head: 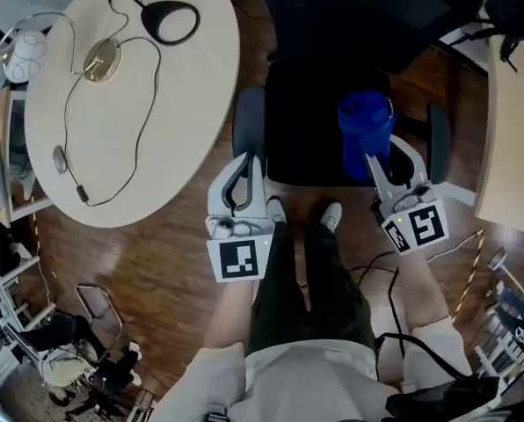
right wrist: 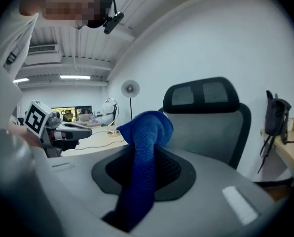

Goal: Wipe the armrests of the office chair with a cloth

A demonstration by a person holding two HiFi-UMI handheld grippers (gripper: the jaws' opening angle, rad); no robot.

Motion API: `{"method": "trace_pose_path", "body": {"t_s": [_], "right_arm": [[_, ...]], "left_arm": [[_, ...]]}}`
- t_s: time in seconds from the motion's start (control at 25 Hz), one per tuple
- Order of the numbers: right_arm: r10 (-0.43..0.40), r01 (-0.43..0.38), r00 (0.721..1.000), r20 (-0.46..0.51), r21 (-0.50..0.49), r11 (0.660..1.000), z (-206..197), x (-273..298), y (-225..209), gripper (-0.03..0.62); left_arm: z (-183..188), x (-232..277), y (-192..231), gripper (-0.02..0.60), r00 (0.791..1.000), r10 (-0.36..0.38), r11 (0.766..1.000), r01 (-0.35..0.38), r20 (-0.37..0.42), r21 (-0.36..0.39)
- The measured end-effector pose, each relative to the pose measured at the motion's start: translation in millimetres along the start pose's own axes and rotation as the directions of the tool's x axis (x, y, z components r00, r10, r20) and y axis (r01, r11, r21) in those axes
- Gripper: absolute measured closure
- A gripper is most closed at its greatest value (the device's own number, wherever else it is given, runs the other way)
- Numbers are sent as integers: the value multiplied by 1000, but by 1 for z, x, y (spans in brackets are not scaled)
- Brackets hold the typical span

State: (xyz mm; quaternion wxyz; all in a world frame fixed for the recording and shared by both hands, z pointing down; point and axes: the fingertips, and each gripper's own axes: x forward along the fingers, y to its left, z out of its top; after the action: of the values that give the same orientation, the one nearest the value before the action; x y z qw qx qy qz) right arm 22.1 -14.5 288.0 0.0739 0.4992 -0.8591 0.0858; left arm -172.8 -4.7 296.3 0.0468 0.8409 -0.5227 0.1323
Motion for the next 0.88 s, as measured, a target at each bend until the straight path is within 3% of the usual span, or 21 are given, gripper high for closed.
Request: {"method": "trace_pose_path", "body": {"t_s": [0.12, 0.24, 0.32, 0.44, 0.6, 0.76, 0.84, 0.88], "right_arm": [[144, -144, 985, -90, 7, 990, -42, 69, 29, 496], [301, -312, 933, -199, -26, 950, -78, 152, 76, 496], [333, -370, 890, -311, -69, 926, -104, 204, 99, 496], [300, -386, 811, -502, -75, 919, -156, 246, 109, 497], [376, -449, 766, -521, -16, 893, -177, 215, 136, 497], [517, -582, 686, -513, 40, 812, -193, 127, 209, 497], [555, -610, 674, -487, 57, 791, -201, 92, 236, 497], [566, -609, 685, -459, 65, 791, -202, 84, 241, 497]], "left_arm": [[-23, 9, 14, 580, 999, 54, 998, -54, -7, -43], [-35, 0, 29, 580, 995, 104, 992, -104, -8, -70], [-49, -7, 36, 580, 993, 113, 989, -115, -24, -90], [-65, -13, 47, 580, 991, 128, 983, -133, -46, -123], [-78, -18, 54, 580, 986, 138, 981, -148, -90, -126], [-79, -17, 59, 580, 984, 152, 977, -163, -90, -134], [-82, -16, 58, 580, 985, 146, 980, -157, -92, -120], [-86, -14, 56, 580, 985, 141, 981, -152, -98, -120]]}}
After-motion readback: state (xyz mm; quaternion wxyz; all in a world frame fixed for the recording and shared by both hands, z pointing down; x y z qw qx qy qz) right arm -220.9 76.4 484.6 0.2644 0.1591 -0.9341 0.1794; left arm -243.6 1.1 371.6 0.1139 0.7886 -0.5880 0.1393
